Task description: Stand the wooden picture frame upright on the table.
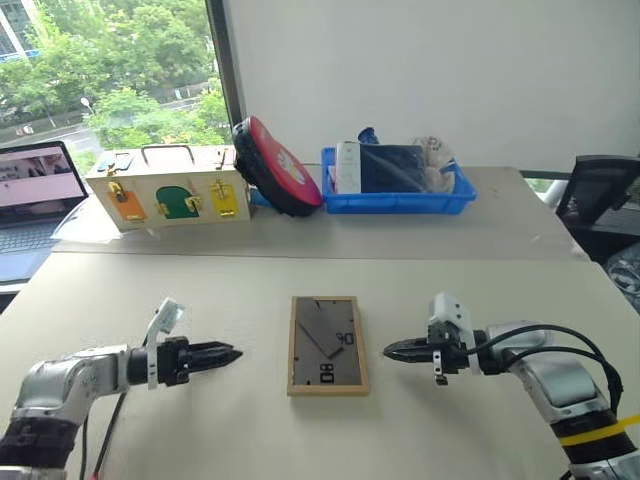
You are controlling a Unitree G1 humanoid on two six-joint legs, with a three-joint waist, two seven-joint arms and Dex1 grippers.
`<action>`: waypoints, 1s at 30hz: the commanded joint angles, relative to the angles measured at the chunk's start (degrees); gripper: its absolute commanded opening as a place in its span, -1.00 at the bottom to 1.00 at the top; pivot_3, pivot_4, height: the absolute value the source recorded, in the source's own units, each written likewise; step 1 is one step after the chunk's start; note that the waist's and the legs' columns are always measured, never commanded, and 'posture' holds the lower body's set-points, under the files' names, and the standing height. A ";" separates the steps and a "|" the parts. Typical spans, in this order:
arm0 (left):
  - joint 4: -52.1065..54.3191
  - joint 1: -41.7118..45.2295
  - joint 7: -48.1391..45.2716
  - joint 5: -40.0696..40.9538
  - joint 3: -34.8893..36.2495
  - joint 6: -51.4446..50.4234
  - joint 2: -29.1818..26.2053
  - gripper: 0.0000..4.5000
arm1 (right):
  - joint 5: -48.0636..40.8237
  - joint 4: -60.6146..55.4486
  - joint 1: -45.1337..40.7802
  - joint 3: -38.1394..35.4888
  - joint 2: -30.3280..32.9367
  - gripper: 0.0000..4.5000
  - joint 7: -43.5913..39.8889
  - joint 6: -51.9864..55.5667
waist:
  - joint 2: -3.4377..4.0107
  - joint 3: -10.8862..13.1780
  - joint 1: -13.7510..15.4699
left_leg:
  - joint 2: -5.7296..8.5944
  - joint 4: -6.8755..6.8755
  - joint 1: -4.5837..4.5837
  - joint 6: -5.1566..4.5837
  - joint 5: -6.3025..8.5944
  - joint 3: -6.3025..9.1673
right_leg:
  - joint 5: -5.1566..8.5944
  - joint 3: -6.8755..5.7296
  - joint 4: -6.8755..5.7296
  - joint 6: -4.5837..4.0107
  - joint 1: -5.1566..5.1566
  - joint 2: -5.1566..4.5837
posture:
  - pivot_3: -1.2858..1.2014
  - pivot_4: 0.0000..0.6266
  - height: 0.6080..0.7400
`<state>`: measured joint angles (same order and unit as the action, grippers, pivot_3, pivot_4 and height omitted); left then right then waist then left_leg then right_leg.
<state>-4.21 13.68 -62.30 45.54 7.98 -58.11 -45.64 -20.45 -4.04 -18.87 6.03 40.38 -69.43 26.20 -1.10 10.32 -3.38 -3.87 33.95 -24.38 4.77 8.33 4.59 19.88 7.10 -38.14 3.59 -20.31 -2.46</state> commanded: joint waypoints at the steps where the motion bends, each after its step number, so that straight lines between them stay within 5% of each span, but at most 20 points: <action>1: 3.79 0.88 2.68 5.48 1.64 -5.56 3.56 0.68 | -0.34 0.90 -1.38 -0.67 -0.02 -1.00 -0.13 -1.09 | -0.05 0.02 0.03 | 0.00 0.00 0.00 0.00 0.00 0.00 | 0.00 0.01 0.01 0.00 0.00 0.00 | 0.03 -0.52 0.92; 2: 5.31 0.62 3.15 5.78 1.02 -5.63 4.53 0.93 | -0.21 1.20 -1.61 -0.46 -0.28 -1.00 0.05 -1.19 | -0.04 0.03 0.16 | -0.01 -0.04 -0.02 0.01 0.01 0.00 | -0.05 -0.01 0.03 -0.09 -0.01 0.00 | 0.03 -0.52 0.92; 3: 6.89 0.37 4.15 5.37 0.25 -5.60 5.37 0.97 | -0.16 1.41 -1.73 -0.34 -0.44 -1.00 0.12 -1.33 | -0.06 0.04 0.33 | 0.01 -0.07 -0.01 0.01 0.01 -0.01 | -0.21 -0.01 0.03 -0.37 -0.01 -0.02 | 0.03 -0.52 0.92; 16: -0.96 15.19 22.69 7.71 1.09 -33.12 14.76 0.97 | 3.00 4.79 -3.41 2.71 -2.06 -1.00 0.03 -6.16 | -0.12 0.08 1.00 | 0.06 0.14 -0.05 0.08 -0.05 0.07 | -0.34 -0.06 0.02 -0.29 0.05 -0.02 | 0.03 -0.52 0.92; 24: 2.51 16.52 26.27 14.82 -8.55 -34.39 8.89 0.97 | 3.72 5.45 -4.24 2.60 -1.67 -1.00 -0.47 -7.14 | -0.12 0.07 0.83 | 0.06 0.00 -0.02 0.09 -0.04 0.07 | -0.38 -0.05 0.04 -0.35 0.06 -0.03 | 0.03 -0.52 0.92; 30: 3.67 17.28 35.26 17.43 -6.76 -34.39 15.16 0.97 | 4.66 5.33 -4.08 4.42 -5.12 -1.00 1.40 -7.56 | -0.13 0.07 1.26 | 0.09 0.04 -0.03 0.10 -0.05 0.07 | -0.38 -0.06 0.04 -0.35 0.08 -0.06 | 0.03 -0.52 0.92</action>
<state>-1.50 31.60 -30.54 62.79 2.61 -91.27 -32.63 -15.75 2.80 -22.28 10.20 36.06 -68.58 19.74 -1.23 10.39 -2.12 -3.77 34.01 -24.40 4.87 8.28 4.66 19.50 7.04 -38.10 3.24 -20.20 -2.53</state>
